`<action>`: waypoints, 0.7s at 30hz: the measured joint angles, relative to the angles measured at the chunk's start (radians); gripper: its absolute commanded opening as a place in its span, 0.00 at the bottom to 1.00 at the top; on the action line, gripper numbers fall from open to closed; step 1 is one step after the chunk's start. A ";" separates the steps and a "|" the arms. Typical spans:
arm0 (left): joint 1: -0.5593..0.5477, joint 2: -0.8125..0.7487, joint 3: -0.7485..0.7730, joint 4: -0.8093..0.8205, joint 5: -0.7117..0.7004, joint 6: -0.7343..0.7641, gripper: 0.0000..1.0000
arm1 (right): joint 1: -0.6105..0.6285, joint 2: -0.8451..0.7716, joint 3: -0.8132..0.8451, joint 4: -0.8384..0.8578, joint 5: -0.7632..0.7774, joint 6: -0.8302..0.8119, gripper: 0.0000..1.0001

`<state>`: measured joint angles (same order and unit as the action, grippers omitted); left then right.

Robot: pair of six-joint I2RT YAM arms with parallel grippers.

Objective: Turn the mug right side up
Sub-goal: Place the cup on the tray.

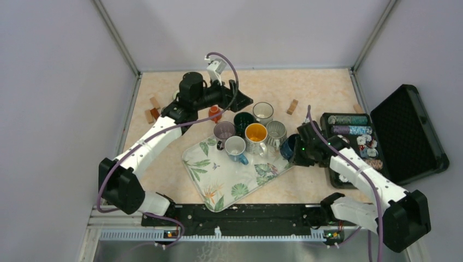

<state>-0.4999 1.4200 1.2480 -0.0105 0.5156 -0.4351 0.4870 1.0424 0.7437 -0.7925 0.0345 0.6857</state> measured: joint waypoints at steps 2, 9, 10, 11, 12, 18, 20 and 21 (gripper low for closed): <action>0.002 -0.004 -0.001 0.000 0.001 0.000 0.98 | 0.008 0.011 -0.004 0.009 0.005 0.002 0.00; 0.006 -0.018 -0.002 0.002 0.009 -0.001 0.98 | 0.022 0.029 -0.028 0.015 0.020 0.011 0.00; 0.006 -0.019 -0.002 0.002 0.011 -0.001 0.98 | 0.024 0.029 -0.029 0.015 0.021 0.013 0.00; 0.007 -0.019 -0.003 0.003 0.011 -0.001 0.98 | 0.026 0.029 -0.030 0.014 0.022 0.014 0.00; 0.007 -0.019 -0.003 0.002 0.011 -0.002 0.98 | 0.028 0.030 -0.030 0.014 0.022 0.015 0.00; 0.008 -0.019 -0.008 0.002 0.016 -0.007 0.98 | 0.030 0.042 -0.030 0.014 0.024 0.015 0.03; 0.008 -0.019 -0.008 0.002 0.018 -0.007 0.98 | 0.030 0.048 -0.030 0.014 0.024 0.015 0.11; 0.010 -0.019 -0.008 0.002 0.018 -0.007 0.98 | 0.031 0.049 -0.030 0.014 0.024 0.015 0.14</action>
<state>-0.4904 1.4006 1.2396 -0.0082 0.5339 -0.4423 0.5175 1.0912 0.7139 -0.7788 0.0582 0.7006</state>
